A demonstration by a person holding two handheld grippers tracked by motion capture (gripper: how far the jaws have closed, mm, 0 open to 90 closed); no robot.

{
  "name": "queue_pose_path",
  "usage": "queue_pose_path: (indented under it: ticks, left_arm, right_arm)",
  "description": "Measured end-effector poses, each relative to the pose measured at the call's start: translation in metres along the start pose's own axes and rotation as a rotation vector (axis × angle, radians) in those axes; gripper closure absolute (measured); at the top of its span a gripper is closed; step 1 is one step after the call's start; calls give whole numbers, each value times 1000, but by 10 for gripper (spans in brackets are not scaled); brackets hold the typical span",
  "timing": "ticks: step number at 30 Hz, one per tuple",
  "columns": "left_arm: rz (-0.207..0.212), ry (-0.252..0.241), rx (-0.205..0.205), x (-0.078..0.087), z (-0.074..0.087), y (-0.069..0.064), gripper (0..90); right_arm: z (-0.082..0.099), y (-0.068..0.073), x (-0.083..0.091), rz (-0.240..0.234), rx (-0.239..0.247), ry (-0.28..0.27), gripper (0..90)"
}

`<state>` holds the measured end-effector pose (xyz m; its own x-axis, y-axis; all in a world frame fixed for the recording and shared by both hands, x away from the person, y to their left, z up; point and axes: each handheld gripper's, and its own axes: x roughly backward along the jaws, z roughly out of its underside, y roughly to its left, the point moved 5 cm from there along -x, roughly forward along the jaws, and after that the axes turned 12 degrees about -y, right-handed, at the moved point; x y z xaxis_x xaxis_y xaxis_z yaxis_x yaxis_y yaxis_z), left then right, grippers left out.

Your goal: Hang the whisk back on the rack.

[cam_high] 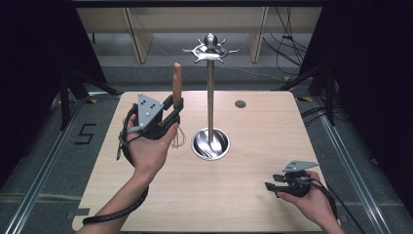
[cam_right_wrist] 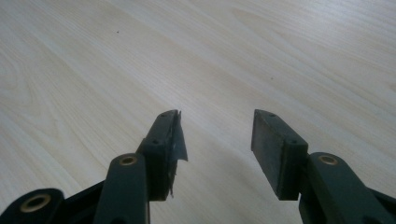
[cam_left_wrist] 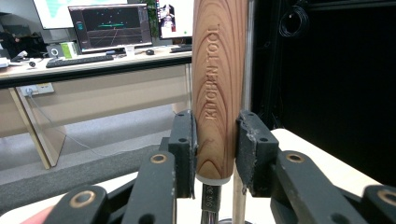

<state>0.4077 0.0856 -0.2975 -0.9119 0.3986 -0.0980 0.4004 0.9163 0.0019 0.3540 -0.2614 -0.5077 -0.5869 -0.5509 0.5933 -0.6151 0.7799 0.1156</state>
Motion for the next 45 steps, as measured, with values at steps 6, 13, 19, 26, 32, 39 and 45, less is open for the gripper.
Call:
queue_pose_path:
  ticks: [6,13,19,26,32,39,45]
  left_arm:
    - [5,-1,-7,-5,-2,-3,688]
    - [12,5,-12,-11,-5,-7,688]
    - [13,6,-20,-16,-7,-9,688]
    - [9,4,-39,-21,-8,-10,688]
    - [3,7,-44,-23,-8,-11,687]
    - [-2,15,-36,-25,-8,-14,687]
    - [-3,24,-48,-26,-9,-14,687]
  right_arm:
    - [0,0,0,-2,-1,0,523]
    - [0,0,0,-2,5,-3,523]
    - [0,-1,0,0,5,-3,523]
    - [0,-1,1,3,2,0,522]
    - [0,-3,-2,6,25,-34,523]
    - [0,-3,-3,6,25,-35,522]
    - [0,-3,-2,6,25,-34,523]
